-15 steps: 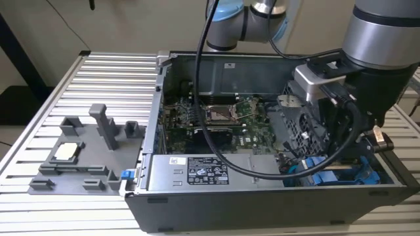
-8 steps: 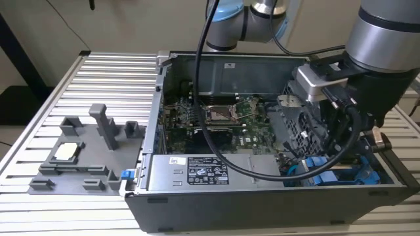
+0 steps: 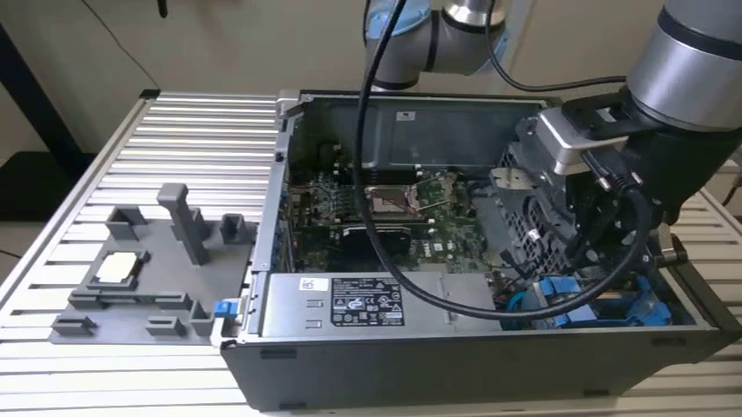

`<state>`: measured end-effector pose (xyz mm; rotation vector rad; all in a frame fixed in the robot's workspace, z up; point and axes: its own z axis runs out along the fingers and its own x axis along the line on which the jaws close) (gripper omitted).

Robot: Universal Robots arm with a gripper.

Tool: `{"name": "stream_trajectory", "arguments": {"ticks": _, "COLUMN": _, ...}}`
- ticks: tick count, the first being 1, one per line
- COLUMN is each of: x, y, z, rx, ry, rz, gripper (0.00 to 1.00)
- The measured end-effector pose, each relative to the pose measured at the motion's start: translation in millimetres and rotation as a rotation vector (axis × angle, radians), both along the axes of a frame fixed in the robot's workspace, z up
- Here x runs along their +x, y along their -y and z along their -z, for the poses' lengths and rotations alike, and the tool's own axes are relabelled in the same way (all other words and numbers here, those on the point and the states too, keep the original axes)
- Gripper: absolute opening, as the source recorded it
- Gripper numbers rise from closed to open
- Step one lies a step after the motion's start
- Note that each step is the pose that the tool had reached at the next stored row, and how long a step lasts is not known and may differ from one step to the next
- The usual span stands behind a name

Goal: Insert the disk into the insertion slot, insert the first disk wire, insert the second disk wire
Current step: 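Insert the second disk wire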

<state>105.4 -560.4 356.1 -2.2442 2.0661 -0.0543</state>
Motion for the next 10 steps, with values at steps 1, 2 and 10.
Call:
{"name": "stream_trajectory", "arguments": {"ticks": 1, "x": 2.4, "y": 0.0, "z": 0.0, "rx": -0.0003, "ry": -0.0175, "rz": 0.0, "gripper": 0.16}}
{"name": "stream_trajectory", "arguments": {"ticks": 2, "x": 4.9, "y": 0.0, "z": 0.1, "rx": -0.0003, "ry": -0.0337, "rz": 0.0, "gripper": 0.16}}
{"name": "stream_trajectory", "arguments": {"ticks": 10, "x": 27.5, "y": 1.5, "z": 0.0, "rx": -0.0008, "ry": -0.1259, "rz": 0.0, "gripper": 0.16}}
